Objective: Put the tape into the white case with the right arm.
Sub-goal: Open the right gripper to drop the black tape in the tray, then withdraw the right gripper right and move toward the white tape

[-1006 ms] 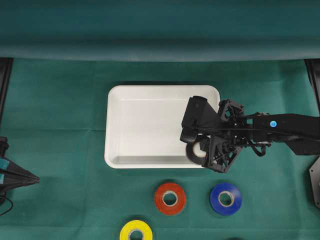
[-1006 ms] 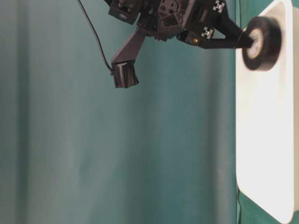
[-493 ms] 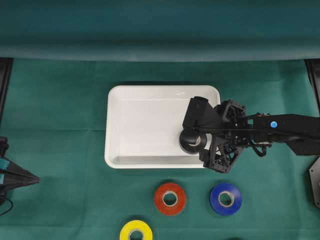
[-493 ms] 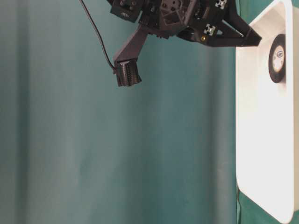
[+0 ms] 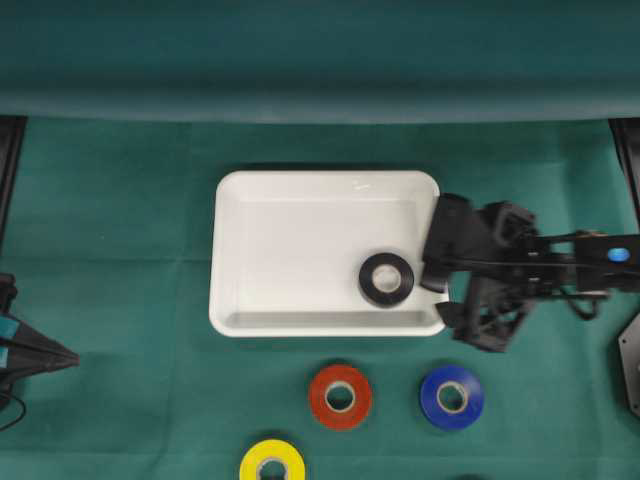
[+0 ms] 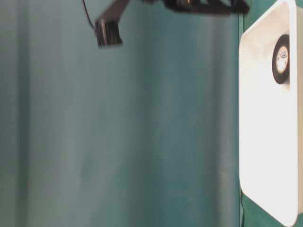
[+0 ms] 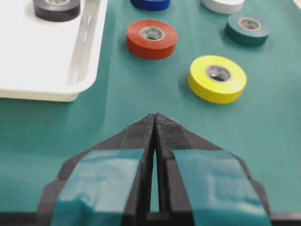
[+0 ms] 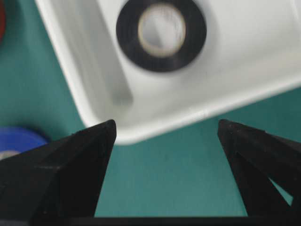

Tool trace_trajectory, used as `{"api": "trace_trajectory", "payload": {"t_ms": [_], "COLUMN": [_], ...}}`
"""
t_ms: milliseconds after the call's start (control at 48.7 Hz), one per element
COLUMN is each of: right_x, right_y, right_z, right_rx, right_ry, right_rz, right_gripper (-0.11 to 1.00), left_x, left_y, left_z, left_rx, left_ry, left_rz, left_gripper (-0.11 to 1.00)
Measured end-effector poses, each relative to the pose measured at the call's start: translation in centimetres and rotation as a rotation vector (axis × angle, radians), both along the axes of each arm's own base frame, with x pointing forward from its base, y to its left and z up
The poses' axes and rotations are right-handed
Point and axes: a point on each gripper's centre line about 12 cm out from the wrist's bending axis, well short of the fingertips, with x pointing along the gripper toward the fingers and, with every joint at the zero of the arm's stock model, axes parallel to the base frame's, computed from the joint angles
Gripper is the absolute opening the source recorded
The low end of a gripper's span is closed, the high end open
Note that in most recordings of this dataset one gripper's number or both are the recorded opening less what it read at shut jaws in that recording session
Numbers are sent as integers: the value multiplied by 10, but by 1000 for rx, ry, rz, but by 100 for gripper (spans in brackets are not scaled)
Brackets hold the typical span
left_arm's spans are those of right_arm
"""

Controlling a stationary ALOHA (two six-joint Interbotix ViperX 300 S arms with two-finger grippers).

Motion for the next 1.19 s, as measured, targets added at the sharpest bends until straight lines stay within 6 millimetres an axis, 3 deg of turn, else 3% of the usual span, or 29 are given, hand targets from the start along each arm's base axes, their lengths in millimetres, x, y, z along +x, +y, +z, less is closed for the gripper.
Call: {"api": "trace_trajectory", "payload": {"t_ms": [390, 678, 965, 1191], "right_x": [-56, -92, -98, -94], "right_y": [21, 26, 29, 47], "right_z": [0, -6, -11, -10], "right_rx": [9, 47, 59, 70], "right_ry": [-196, -273, -275, -314], "right_rz": [50, -6, -10, 96], "right_gripper": [71, 71, 71, 71], "left_x": [0, 0, 0, 0], "left_y": [0, 0, 0, 0], "left_z": [0, 0, 0, 0], "left_rx": [0, 0, -2, 0], "left_ry": [0, -2, 0, -2], "left_rz": [0, 0, 2, 2], "left_gripper": [0, 0, 0, 0]}}
